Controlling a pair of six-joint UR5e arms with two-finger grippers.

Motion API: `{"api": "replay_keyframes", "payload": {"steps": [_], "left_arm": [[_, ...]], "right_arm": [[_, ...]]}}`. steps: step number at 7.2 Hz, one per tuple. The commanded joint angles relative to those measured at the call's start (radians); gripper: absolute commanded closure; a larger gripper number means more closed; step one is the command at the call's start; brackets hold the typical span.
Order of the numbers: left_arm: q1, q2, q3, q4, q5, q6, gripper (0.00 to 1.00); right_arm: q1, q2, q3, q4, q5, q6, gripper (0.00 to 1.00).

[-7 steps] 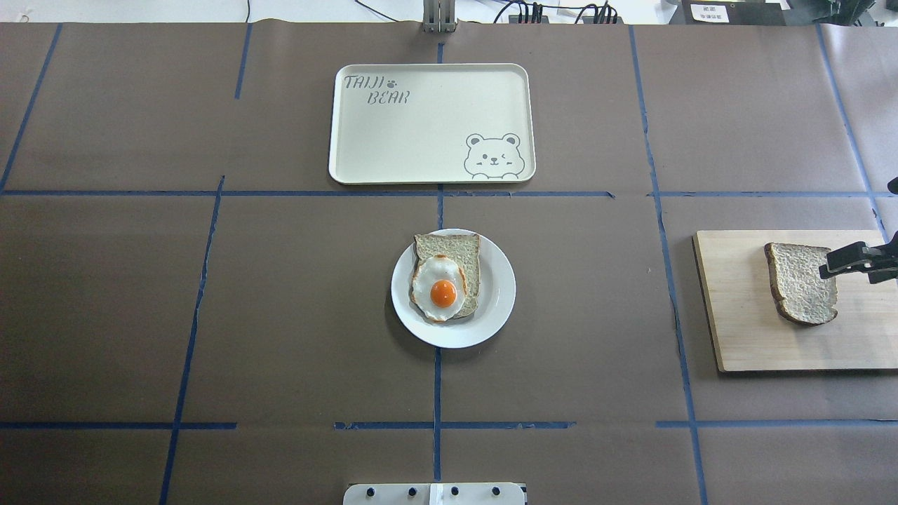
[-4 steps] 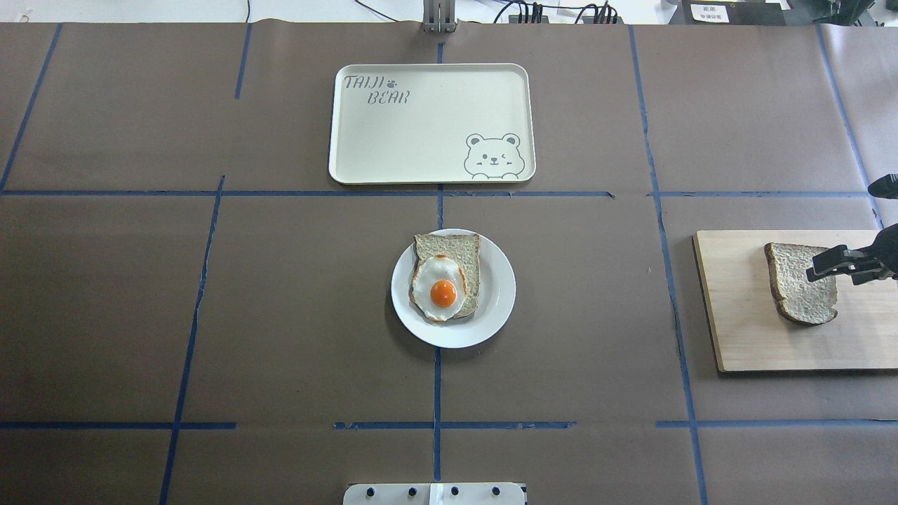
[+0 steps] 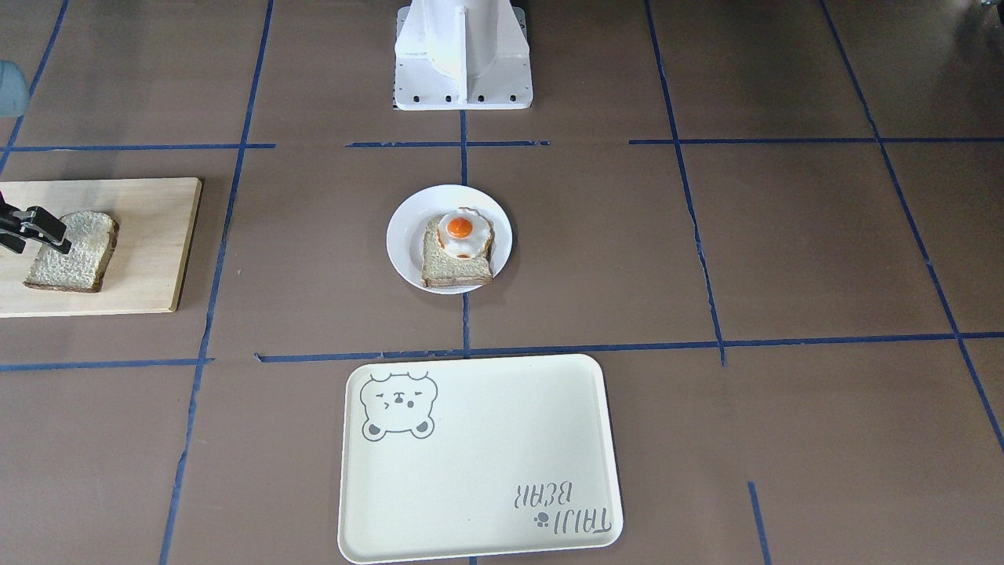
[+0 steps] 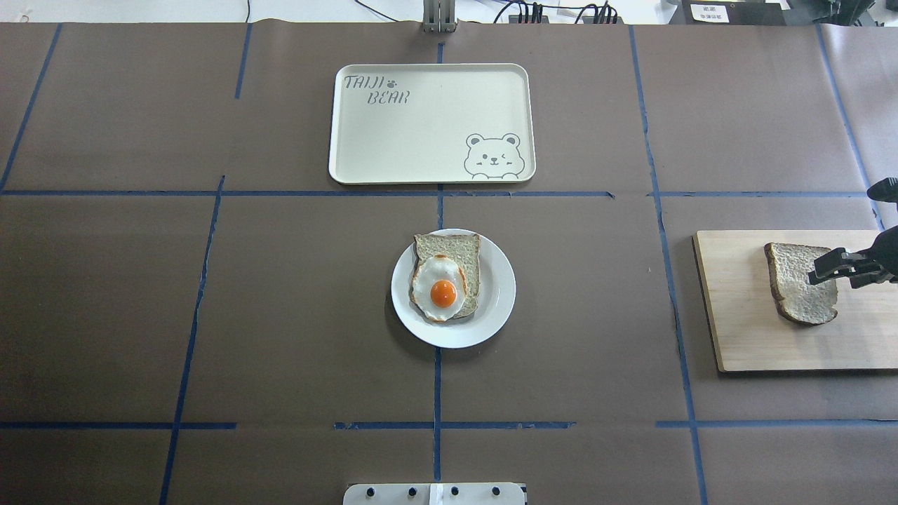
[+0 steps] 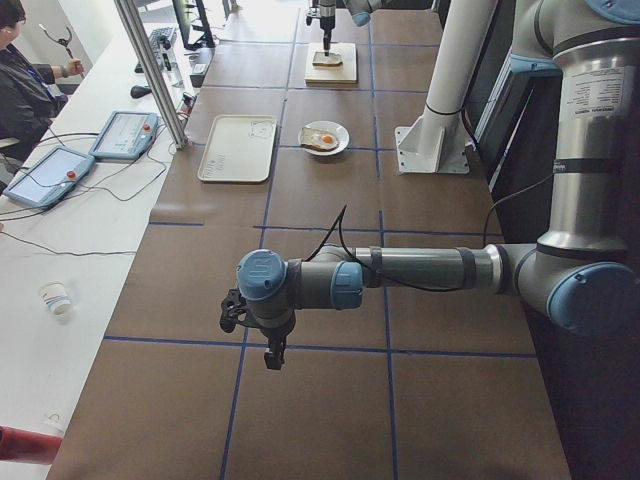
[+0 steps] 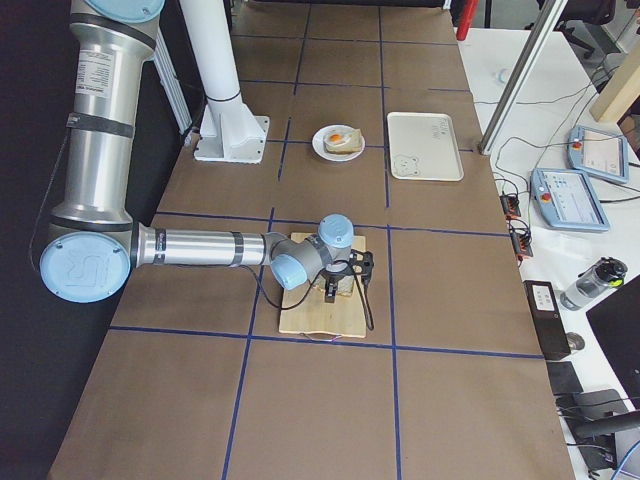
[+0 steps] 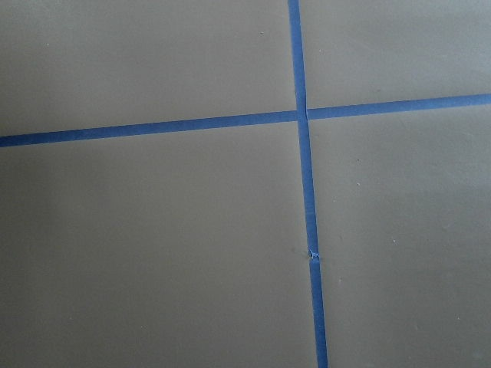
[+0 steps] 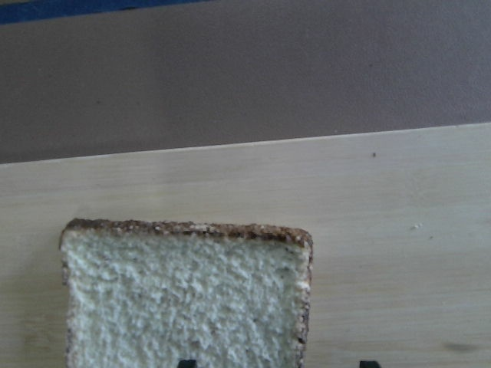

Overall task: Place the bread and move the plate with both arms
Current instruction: 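Lower the right gripper onto the bread slice on the wooden board, then close the right gripper on the bread slice's edge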

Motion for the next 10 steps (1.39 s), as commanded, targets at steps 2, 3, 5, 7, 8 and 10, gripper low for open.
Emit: {"api": "replay_keyframes", "payload": {"steps": [2, 3, 5, 7, 8, 10], "left_arm": [[-0.001, -0.001, -0.001, 0.001, 0.002, 0.000, 0.00], [-0.001, -0.001, -0.001, 0.001, 0.000, 0.000, 0.00], [-0.001, -0.001, -0.001, 0.001, 0.000, 0.000, 0.00], [-0.001, -0.001, 0.001, 0.001, 0.000, 0.000, 0.00], [-0.001, -0.002, 0.001, 0.001, 0.002, 0.000, 0.00], [-0.001, -0.002, 0.001, 0.001, 0.002, 0.000, 0.00]], "right_arm": [[0.000, 0.001, -0.010, 0.000, 0.000, 0.004, 0.31], [0.000, -0.001, -0.013, 0.000, -0.001, 0.004, 0.34], [0.000, -0.001, -0.018, 0.000, -0.001, 0.003, 0.40], [0.000, -0.001, -0.019, 0.000, -0.005, 0.003, 0.59], [0.000, -0.001, -0.018, 0.002, -0.005, 0.003, 0.66], [0.000, -0.001, -0.018, 0.002, -0.014, 0.003, 0.75]]}}
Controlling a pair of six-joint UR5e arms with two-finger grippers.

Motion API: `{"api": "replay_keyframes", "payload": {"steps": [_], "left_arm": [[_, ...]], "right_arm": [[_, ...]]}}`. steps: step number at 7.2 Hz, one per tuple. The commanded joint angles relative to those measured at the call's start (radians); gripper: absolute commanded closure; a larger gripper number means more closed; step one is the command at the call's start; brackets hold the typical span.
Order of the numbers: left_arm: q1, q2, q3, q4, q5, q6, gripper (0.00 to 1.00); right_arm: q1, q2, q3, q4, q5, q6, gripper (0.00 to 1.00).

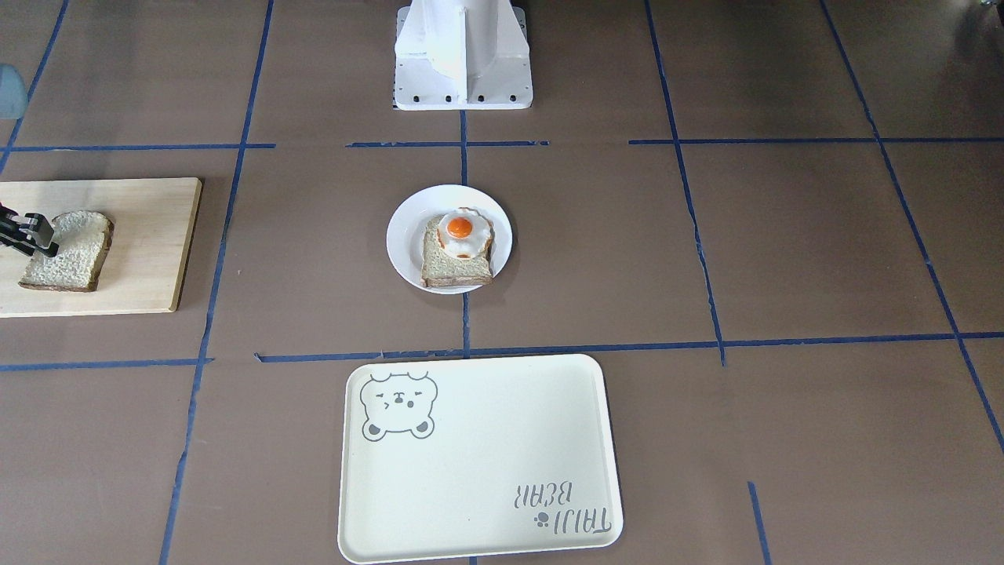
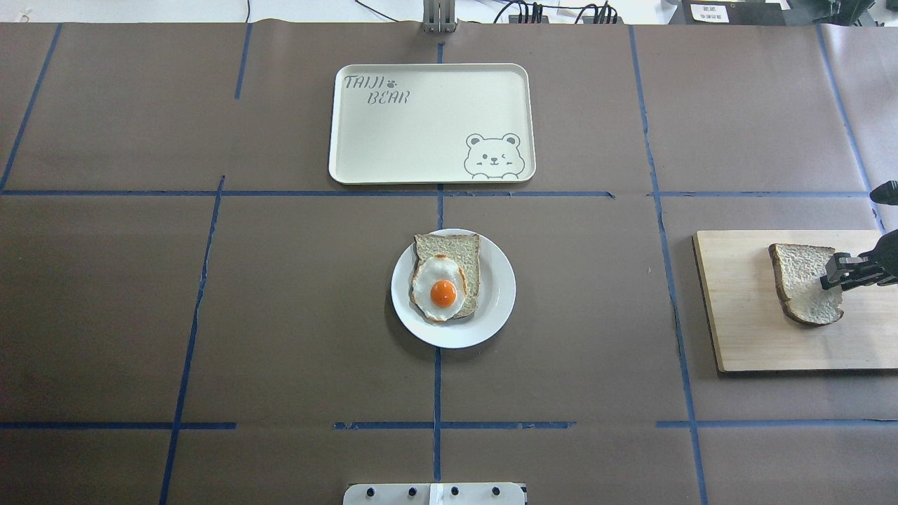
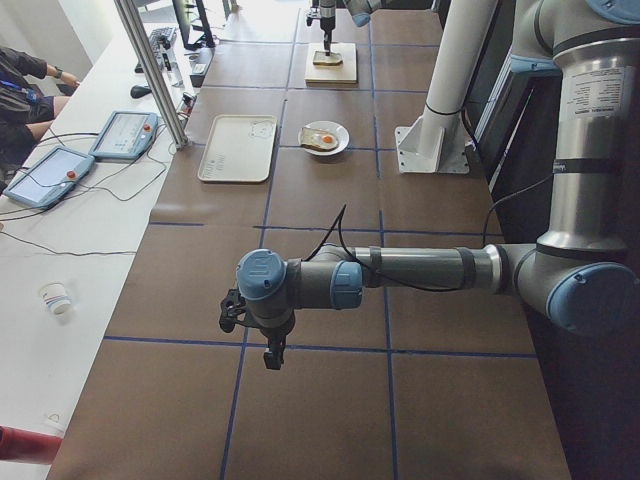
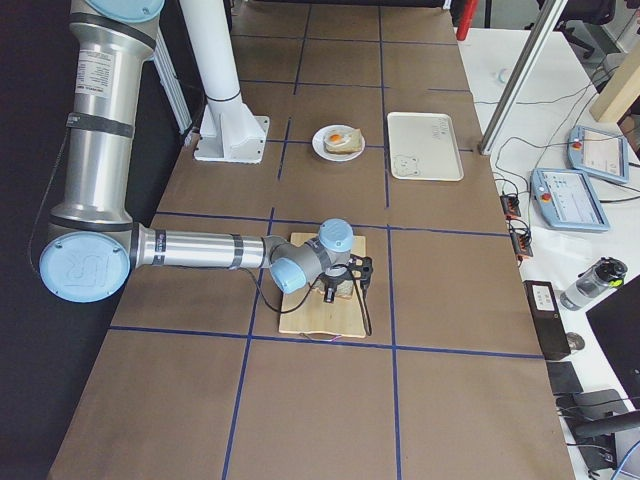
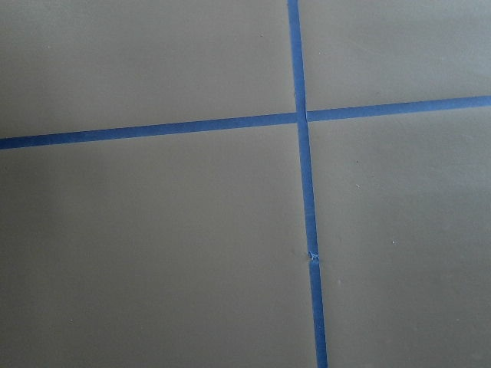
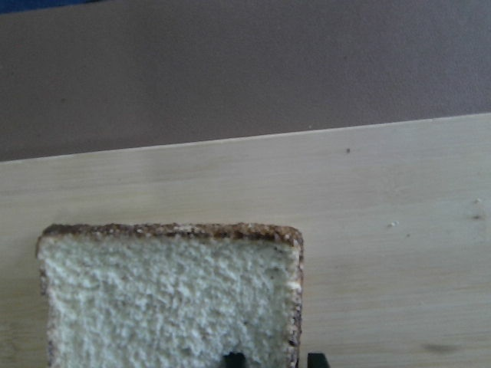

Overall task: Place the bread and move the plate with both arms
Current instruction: 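Close the right gripper on the bread slice's edge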

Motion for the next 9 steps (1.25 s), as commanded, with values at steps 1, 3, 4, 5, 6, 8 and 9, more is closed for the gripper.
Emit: {"api": "replay_keyframes", "payload": {"steps": [1, 3, 4, 5, 6, 8, 9], "left_arm": [[0.002, -0.002, 0.000, 0.000, 0.000, 0.000, 0.00], [0.000, -0.003, 0.000, 0.000, 0.000, 0.000, 0.00], [0.002, -0.003, 0.000, 0.000, 0.000, 0.000, 0.00], [0.002, -0.005, 0.002, 0.000, -0.001, 0.000, 0.00], [0.002, -0.006, 0.002, 0.000, 0.000, 0.000, 0.00], [0.002, -0.011, 0.005, 0.002, 0.000, -0.002, 0.00], [0.002, -0.011, 0.005, 0.002, 0.000, -0.002, 0.00]], "right_arm": [[0.000, 0.000, 0.002, 0.000, -0.004, 0.000, 0.78], [0.001, -0.002, 0.005, 0.002, -0.007, -0.001, 0.97], [0.002, -0.002, 0.009, 0.002, -0.008, -0.002, 1.00], [0.002, -0.002, 0.017, 0.003, -0.010, 0.000, 1.00], [0.002, -0.002, 0.028, 0.002, -0.010, 0.000, 1.00], [0.005, -0.011, 0.080, 0.002, -0.008, -0.003, 1.00], [0.006, -0.015, 0.110, 0.000, -0.004, -0.002, 1.00]]}}
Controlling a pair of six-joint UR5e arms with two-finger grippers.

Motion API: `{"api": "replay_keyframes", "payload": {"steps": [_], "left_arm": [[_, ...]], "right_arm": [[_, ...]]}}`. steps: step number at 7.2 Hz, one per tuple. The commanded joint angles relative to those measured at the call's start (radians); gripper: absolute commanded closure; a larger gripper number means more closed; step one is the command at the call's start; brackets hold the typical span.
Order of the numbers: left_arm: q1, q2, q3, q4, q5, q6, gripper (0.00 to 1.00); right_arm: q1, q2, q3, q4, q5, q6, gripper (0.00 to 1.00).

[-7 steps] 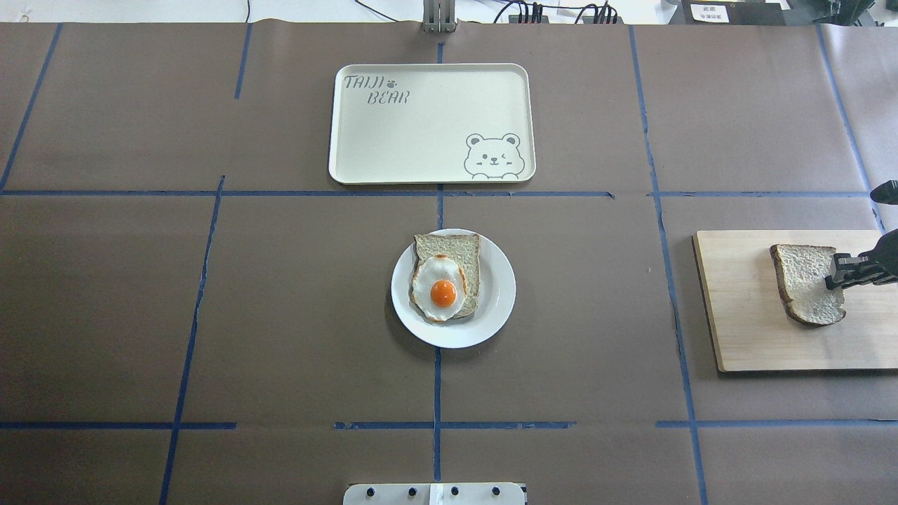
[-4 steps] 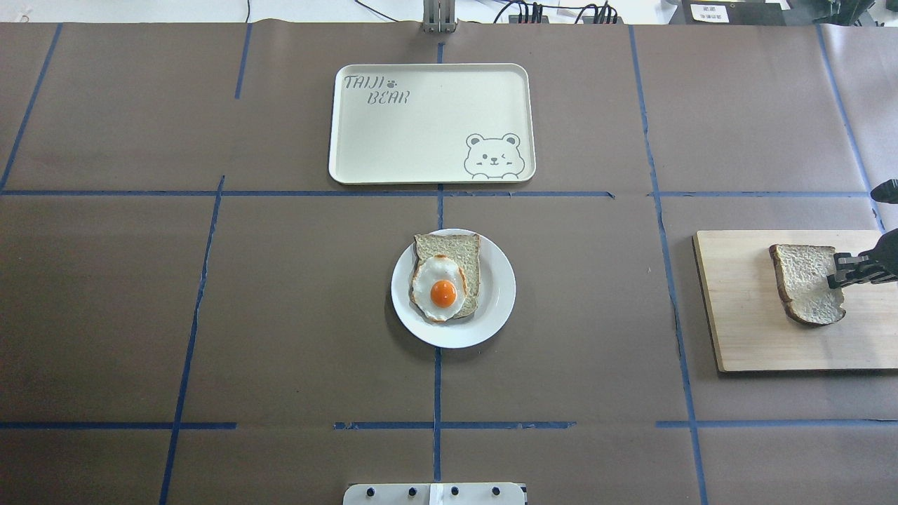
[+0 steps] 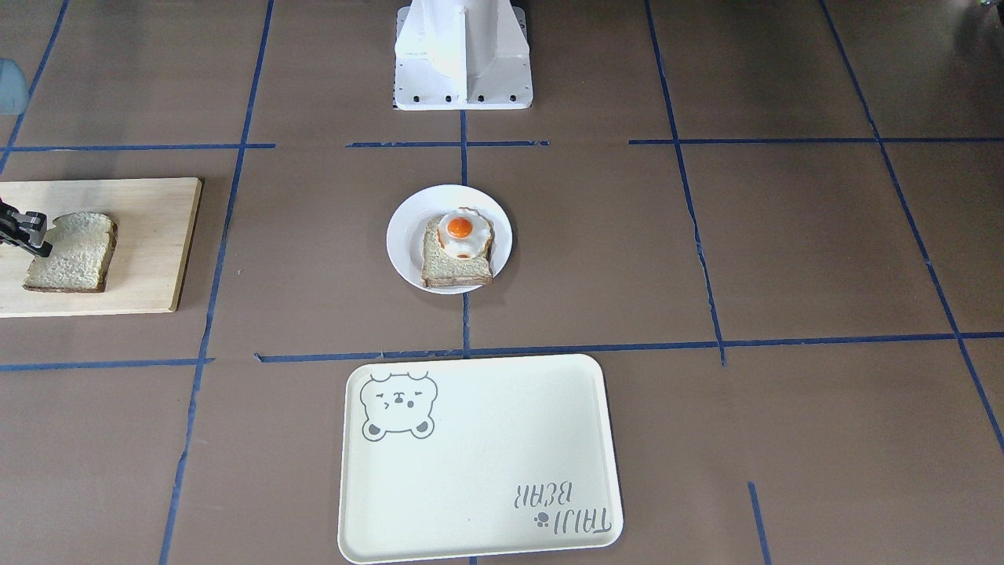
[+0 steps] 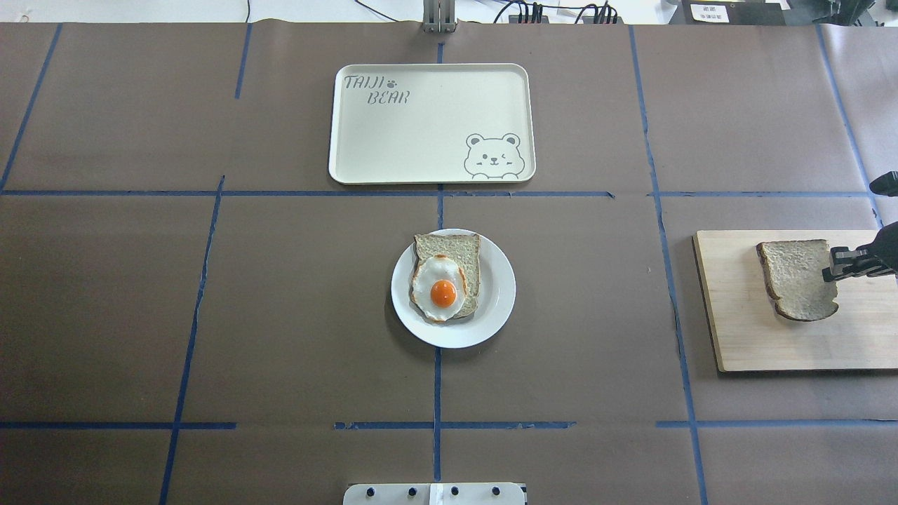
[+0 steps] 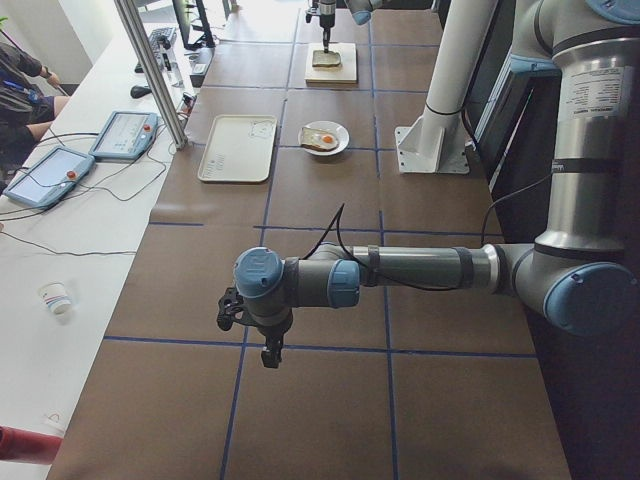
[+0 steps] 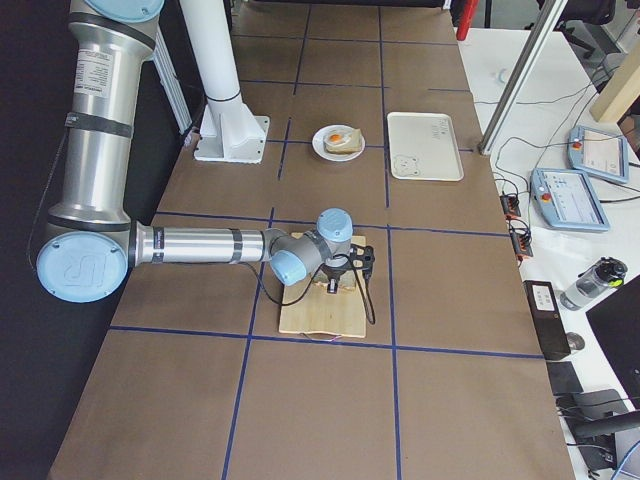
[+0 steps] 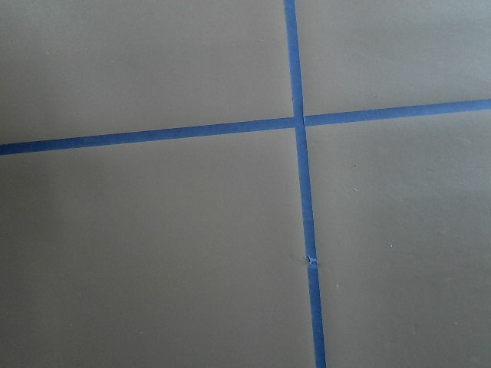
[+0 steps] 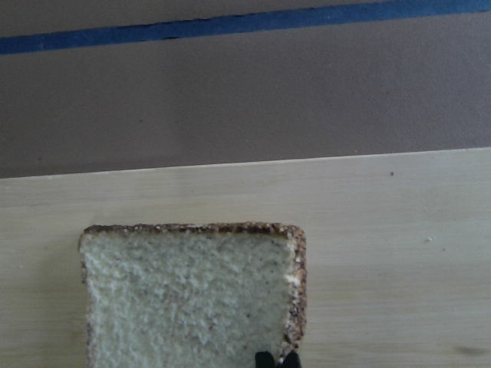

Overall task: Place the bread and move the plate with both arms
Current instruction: 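Close the right gripper on the bread slice's edge, then lift the bread slice with the right gripper and carry it toward the plate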

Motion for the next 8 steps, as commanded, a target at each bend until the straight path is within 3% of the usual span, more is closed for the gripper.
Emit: {"api": "replay_keyframes", "payload": {"steps": [1, 4, 7, 8], "left_arm": [[0.000, -0.003, 0.004, 0.001, 0.000, -0.002, 0.00], [0.000, -0.004, 0.009, 0.001, 0.000, -0.002, 0.00], [0.000, -0.006, 0.012, 0.002, -0.001, -0.003, 0.00], [0.002, -0.006, 0.012, 0.001, -0.001, -0.025, 0.00]], "right_arm": [[0.005, -0.007, 0.075, -0.002, 0.019, 0.000, 1.00], [0.034, 0.011, 0.166, -0.002, 0.064, 0.014, 1.00], [0.019, 0.263, 0.195, -0.002, 0.088, 0.359, 1.00], [-0.056, 0.349, 0.195, 0.000, 0.078, 0.484, 1.00]]}}
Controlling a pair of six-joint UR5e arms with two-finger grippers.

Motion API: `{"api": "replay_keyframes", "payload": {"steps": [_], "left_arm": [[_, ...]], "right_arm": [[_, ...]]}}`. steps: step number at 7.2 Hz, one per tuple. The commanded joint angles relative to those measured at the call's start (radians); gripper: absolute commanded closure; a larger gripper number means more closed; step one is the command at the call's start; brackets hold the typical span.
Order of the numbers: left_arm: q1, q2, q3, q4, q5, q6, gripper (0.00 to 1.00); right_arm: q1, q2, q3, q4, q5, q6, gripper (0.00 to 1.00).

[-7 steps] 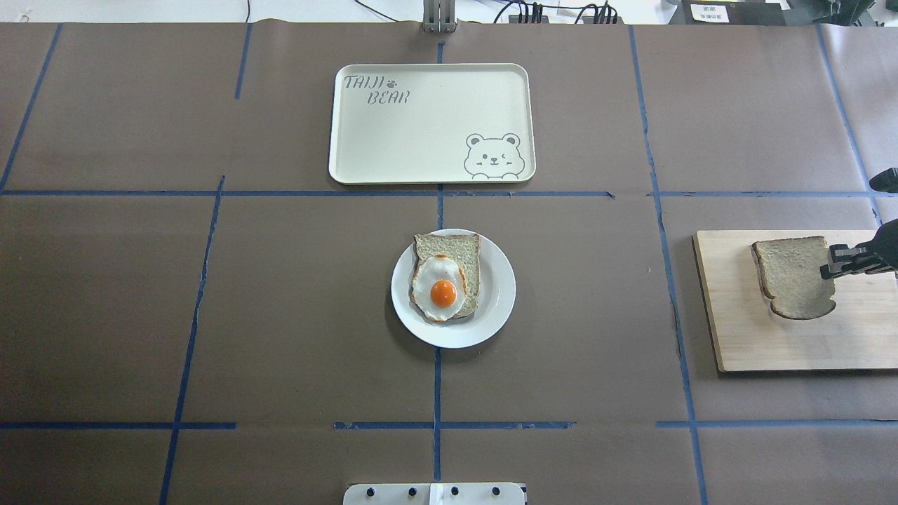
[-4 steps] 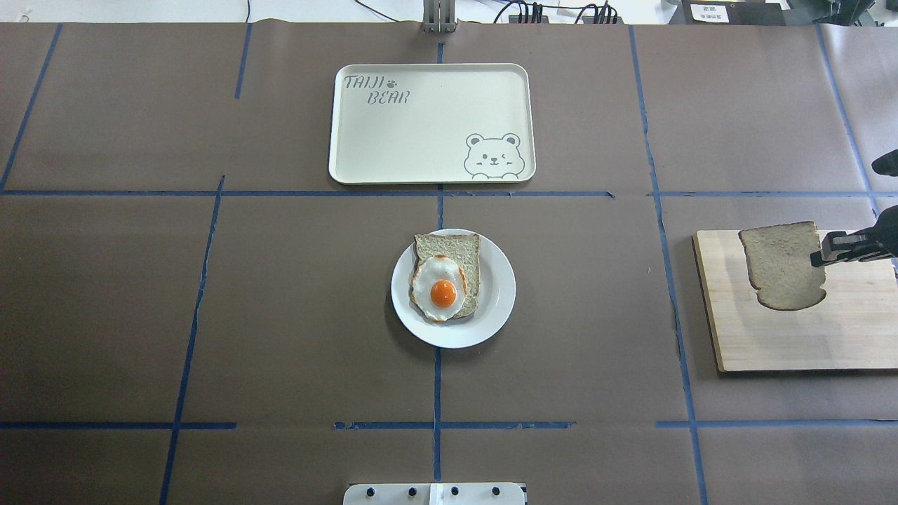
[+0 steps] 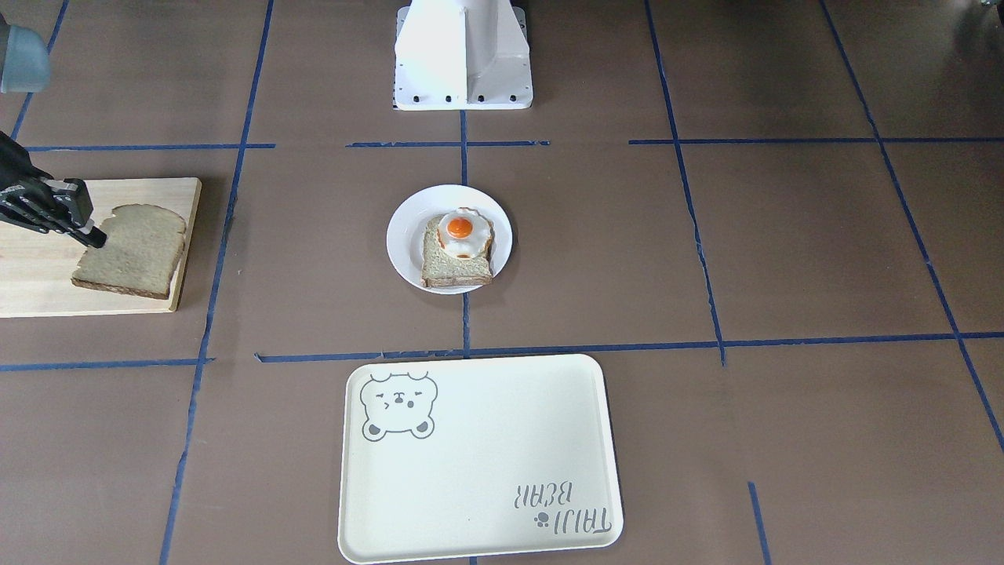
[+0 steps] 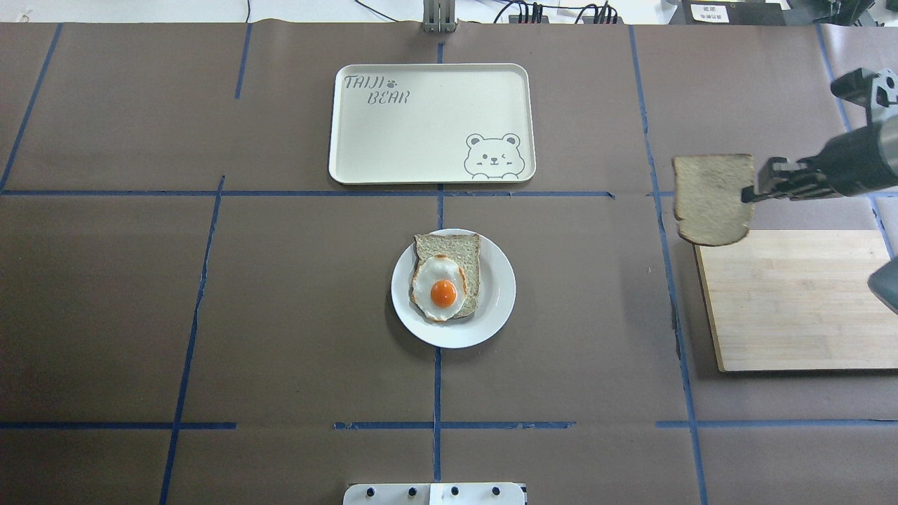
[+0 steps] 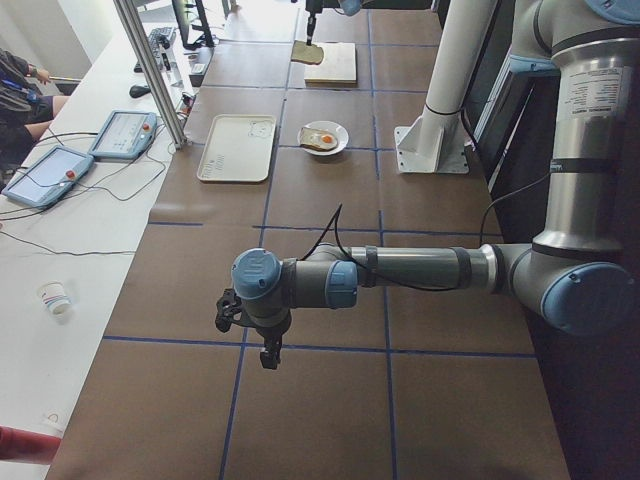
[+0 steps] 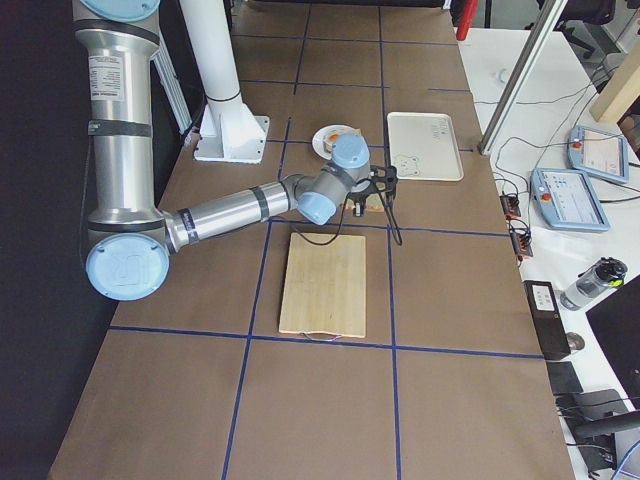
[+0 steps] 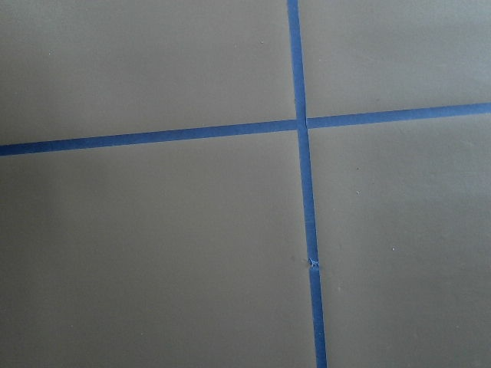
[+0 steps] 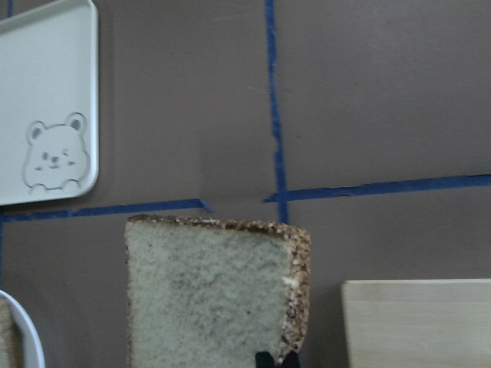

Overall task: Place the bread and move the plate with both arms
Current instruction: 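Lift the bread slice with the right gripper and carry it toward the plate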

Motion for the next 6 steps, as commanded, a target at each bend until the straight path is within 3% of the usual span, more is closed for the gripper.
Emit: {"api": "replay_keyframes", "payload": {"steps": [1, 3, 5, 6], "left_arm": [[0.001, 0.000, 0.001, -0.001, -0.001, -0.022, 0.00], [0.001, 0.000, 0.004, 0.001, -0.002, -0.022, 0.00], [0.001, 0.000, 0.012, 0.001, -0.002, -0.022, 0.00], [0.001, 0.000, 0.013, 0.001, -0.002, -0.022, 0.00]], "right_arm": [[-0.152, 0.200, -0.001, 0.002, -0.083, 0.254, 1.00], [-0.342, 0.321, -0.008, 0.000, -0.277, 0.362, 1.00], [-0.552, 0.371, -0.034, -0.003, -0.556, 0.387, 1.00], [-0.600, 0.409, -0.094, 0.000, -0.603, 0.387, 1.00]]}}
